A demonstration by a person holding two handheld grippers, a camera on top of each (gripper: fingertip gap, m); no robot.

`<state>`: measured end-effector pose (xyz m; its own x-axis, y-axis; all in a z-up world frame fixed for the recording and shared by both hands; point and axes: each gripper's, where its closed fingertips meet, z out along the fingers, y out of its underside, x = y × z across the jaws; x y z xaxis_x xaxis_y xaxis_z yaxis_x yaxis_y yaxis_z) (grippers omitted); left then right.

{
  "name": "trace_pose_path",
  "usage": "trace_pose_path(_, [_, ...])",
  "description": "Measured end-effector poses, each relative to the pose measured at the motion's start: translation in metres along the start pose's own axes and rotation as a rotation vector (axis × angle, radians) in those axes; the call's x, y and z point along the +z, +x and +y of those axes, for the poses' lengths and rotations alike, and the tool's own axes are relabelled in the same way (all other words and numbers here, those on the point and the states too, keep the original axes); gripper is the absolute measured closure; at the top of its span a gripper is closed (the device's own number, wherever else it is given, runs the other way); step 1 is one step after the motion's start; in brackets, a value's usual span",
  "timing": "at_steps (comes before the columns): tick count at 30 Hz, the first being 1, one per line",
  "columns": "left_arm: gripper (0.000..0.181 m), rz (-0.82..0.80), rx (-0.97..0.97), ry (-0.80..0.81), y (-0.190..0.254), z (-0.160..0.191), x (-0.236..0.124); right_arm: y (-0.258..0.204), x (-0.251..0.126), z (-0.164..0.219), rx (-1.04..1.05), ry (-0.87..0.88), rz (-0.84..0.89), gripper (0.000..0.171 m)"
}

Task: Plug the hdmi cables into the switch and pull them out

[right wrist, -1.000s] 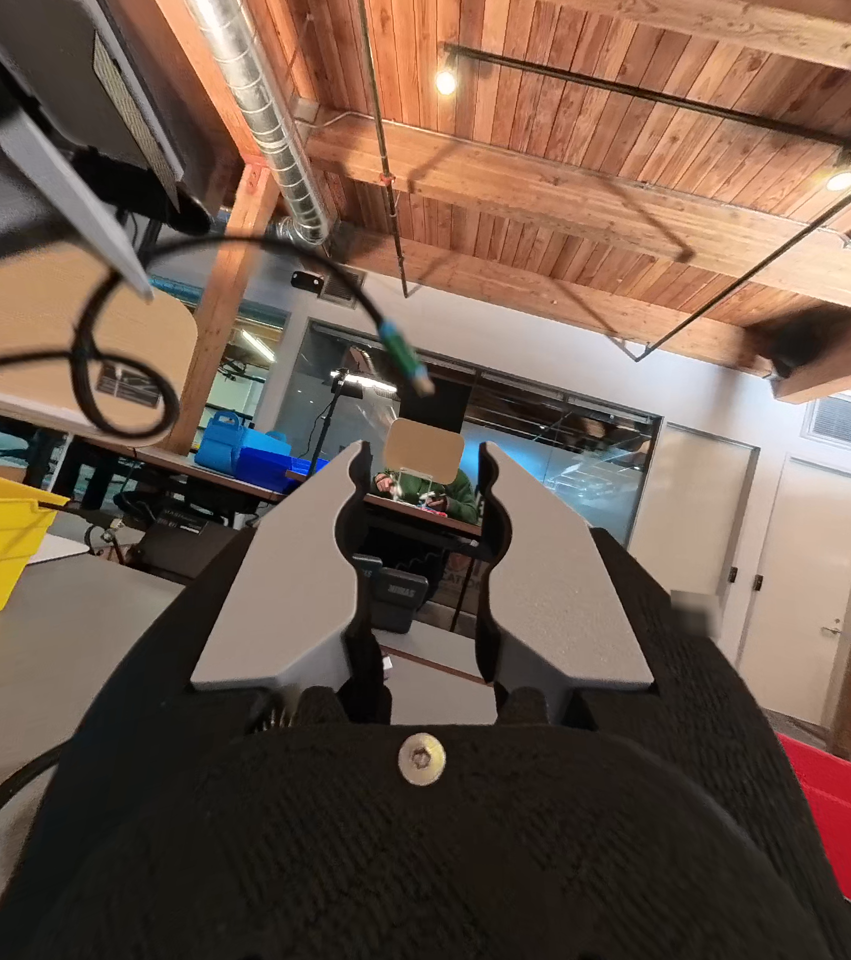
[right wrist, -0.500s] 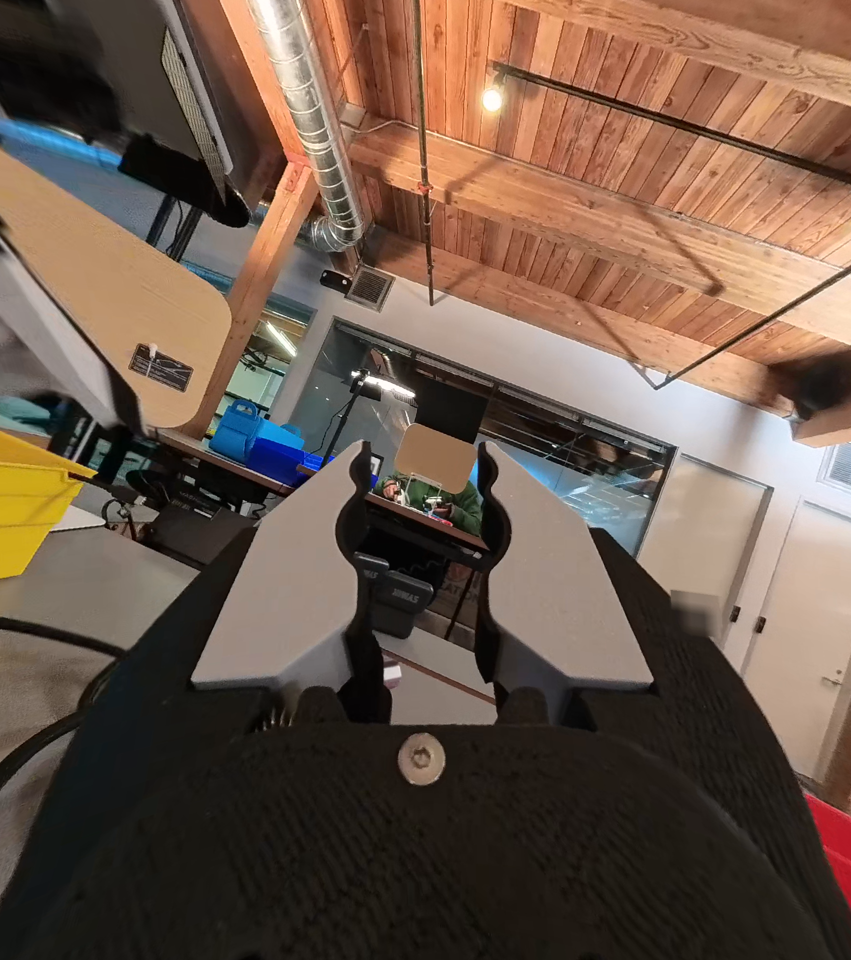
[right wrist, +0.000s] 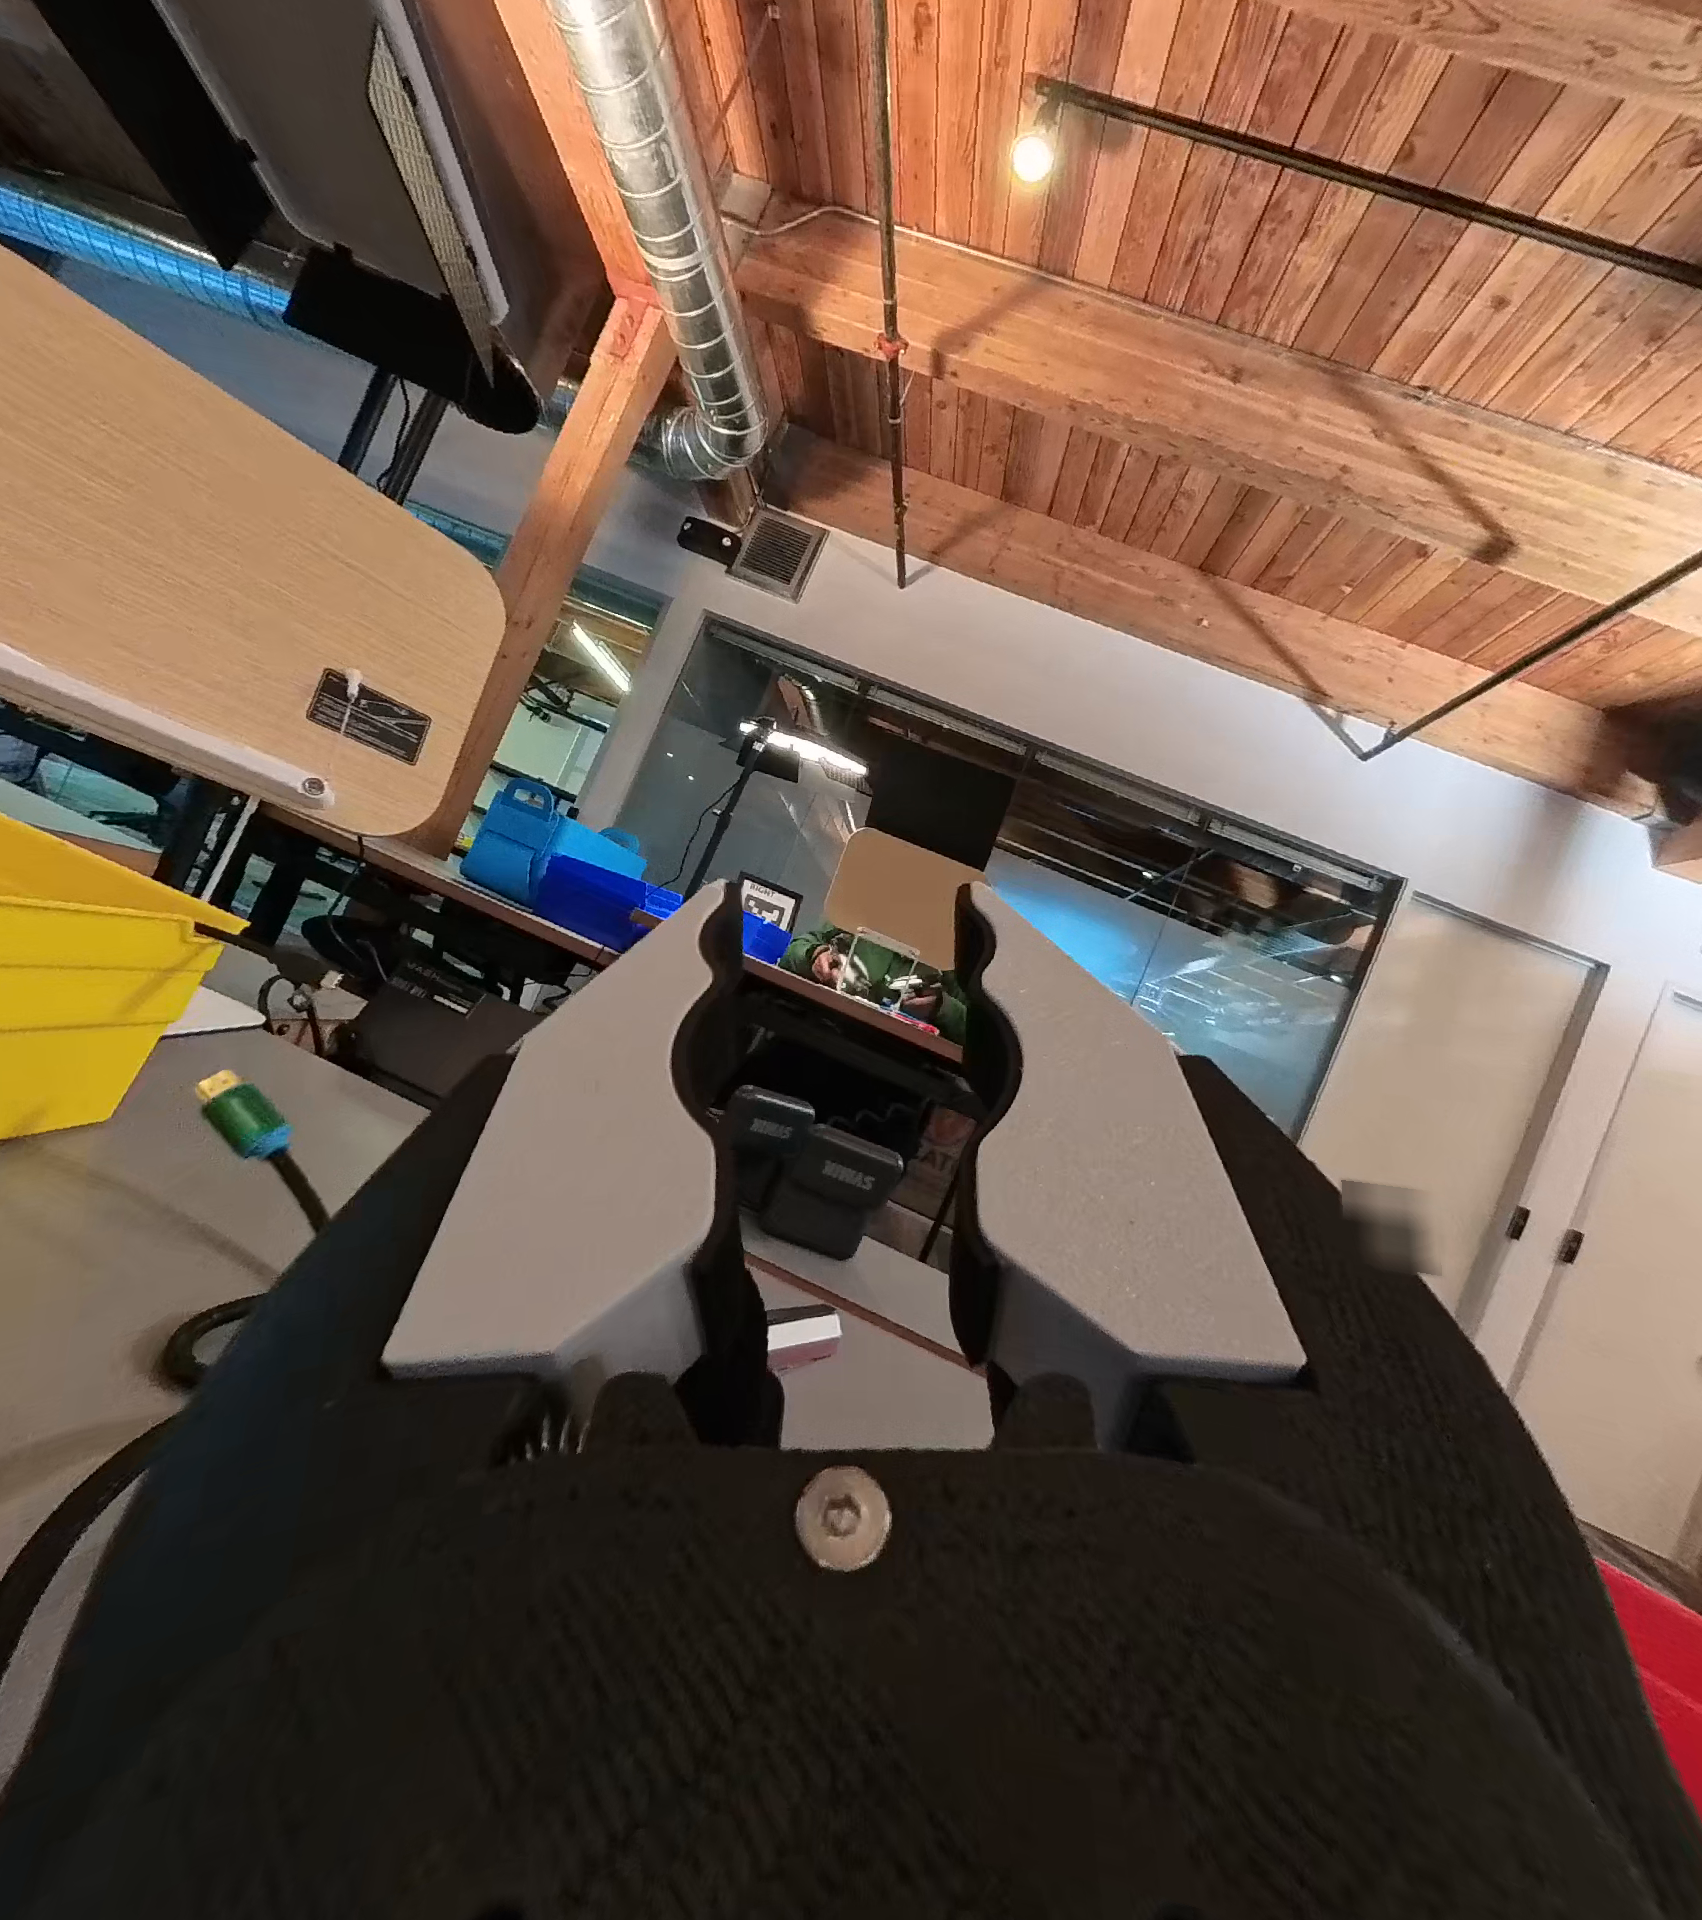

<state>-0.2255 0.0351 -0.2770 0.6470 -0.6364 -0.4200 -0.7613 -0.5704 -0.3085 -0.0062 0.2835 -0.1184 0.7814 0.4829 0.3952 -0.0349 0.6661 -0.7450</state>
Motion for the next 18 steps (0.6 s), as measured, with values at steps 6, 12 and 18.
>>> trace_pose_path(6, [0.181, 0.004, -0.06, -0.062, -0.002, 0.005, -0.007, 0.001, -0.001, 0.002, 0.002, -0.009, 0.001, 0.132])
trace_pose_path(12, [0.181, -0.201, -0.113, 0.034, -0.062, -0.017, -0.061, 0.001, 0.0, 0.001, 0.008, -0.005, -0.001, 0.132])
trace_pose_path(18, [0.181, -0.557, -0.096, 0.142, -0.135, -0.063, -0.141, -0.001, 0.0, 0.001, 0.001, -0.004, -0.005, 0.131])
